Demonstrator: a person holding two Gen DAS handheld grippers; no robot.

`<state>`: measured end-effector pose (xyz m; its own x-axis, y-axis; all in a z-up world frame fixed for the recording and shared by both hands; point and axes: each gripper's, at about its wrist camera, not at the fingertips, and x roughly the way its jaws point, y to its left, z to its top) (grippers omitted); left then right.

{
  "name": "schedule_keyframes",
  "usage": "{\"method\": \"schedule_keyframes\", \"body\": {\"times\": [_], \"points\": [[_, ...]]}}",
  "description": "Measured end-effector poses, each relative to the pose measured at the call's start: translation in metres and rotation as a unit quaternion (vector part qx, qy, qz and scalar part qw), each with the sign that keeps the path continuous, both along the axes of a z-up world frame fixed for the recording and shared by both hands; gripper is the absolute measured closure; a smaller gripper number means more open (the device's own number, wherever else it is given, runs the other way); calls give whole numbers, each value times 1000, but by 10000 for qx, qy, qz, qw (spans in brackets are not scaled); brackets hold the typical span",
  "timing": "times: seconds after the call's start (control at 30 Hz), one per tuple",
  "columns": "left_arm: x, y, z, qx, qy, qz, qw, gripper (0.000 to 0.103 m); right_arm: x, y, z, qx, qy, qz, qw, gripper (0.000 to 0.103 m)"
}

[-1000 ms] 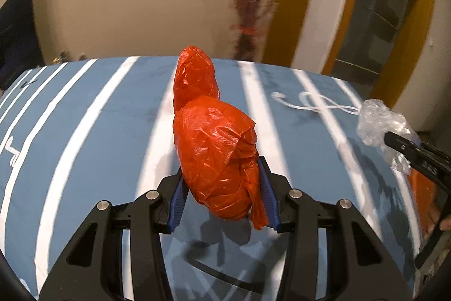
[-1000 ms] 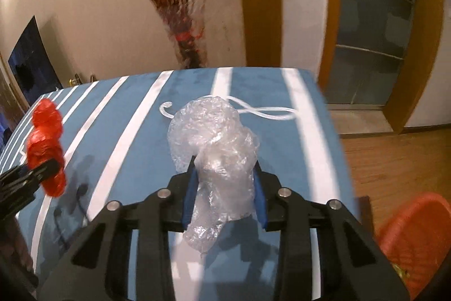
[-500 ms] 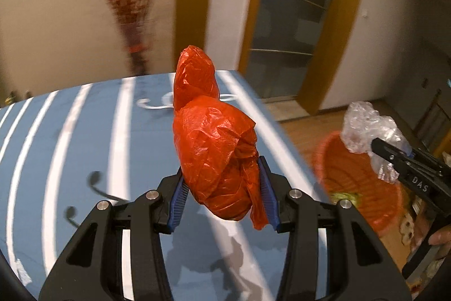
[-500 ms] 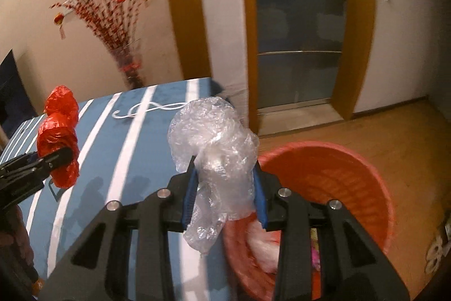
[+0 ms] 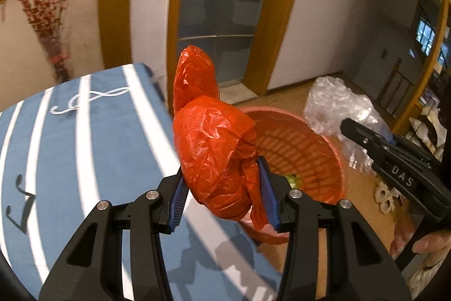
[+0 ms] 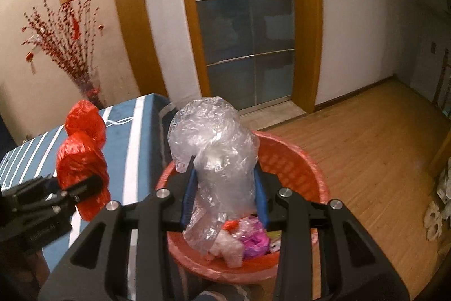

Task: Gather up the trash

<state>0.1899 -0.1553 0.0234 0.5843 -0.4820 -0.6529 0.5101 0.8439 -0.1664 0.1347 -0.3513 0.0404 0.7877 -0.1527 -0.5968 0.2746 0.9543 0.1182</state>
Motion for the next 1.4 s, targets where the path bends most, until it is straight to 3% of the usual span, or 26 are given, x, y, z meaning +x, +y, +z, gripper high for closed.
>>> {"method": "schedule_keyframes", "body": {"times": [0.43, 0.57, 0.7, 0.93, 1.0, 1.17, 1.23, 1.4], "points": [[9, -44, -19, 23, 286, -393, 9988, 57, -3, -35, -16, 286, -26, -315, 9991, 67], [15, -54, -27, 84, 418, -391, 9983, 54, 3, -46, -20, 466, -50, -363, 9982, 58], [21, -54, -37, 127, 513, -313, 9981, 38, 11, -60, -24, 779, -46, -423, 9960, 48], [25, -35, -49, 235, 644, -40, 9976, 37, 3, -61, -25, 652, -70, -554, 9963, 32], [19, -22, -45, 233, 553, 75, 9982, 36, -3, -57, -22, 548, -122, -565, 9968, 26], [-4, 24, -24, 120, 84, 448, 9989, 19, -27, -31, -4, 48, -434, -590, 9973, 13], [-15, 40, -13, 59, -107, 605, 9981, 11, -39, -14, 5, -230, -615, -605, 9960, 12], [-54, 84, 12, 14, -751, 1170, 9903, 6, -66, 23, 21, -699, -828, -611, 9922, 9]]}}
